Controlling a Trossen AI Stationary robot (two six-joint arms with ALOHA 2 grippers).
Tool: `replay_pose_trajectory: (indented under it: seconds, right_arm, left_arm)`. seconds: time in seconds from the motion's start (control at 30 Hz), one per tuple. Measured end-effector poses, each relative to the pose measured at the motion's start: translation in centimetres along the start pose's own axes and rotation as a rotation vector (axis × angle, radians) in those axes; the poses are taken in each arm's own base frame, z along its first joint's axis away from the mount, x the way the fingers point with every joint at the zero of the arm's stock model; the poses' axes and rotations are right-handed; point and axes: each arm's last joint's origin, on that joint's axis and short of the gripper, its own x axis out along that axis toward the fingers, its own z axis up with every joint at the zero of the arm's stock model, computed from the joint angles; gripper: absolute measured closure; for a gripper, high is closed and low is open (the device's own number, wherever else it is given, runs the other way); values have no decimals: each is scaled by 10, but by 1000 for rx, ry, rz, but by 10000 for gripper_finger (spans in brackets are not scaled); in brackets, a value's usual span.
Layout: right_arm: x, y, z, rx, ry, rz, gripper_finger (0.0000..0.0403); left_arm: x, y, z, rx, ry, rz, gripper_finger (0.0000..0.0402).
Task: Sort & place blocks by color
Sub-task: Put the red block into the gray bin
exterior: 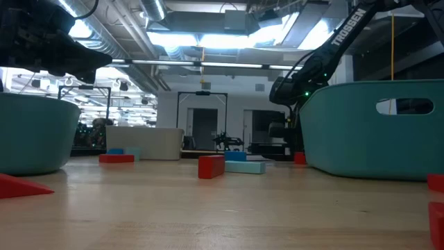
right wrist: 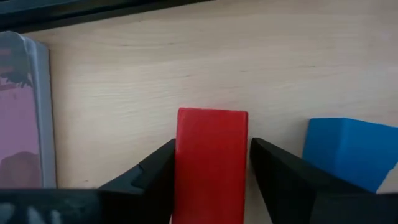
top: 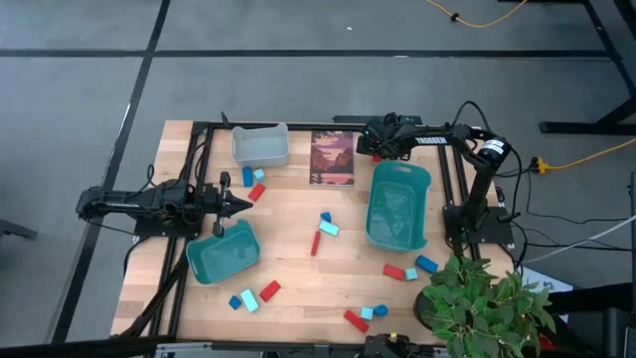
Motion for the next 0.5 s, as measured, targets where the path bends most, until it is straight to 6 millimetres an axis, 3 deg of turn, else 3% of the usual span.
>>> replay_pose_trajectory:
  seconds: [0.27,0.5]
  right_arm:
    - [0,0,-1,-29,-2,-9,262]
    - [0,0,-1,-51,-2,-7,253]
  left_arm:
    - [0,0,0,0,0,0,401]
    - [0,0,0,0,0,0,401]
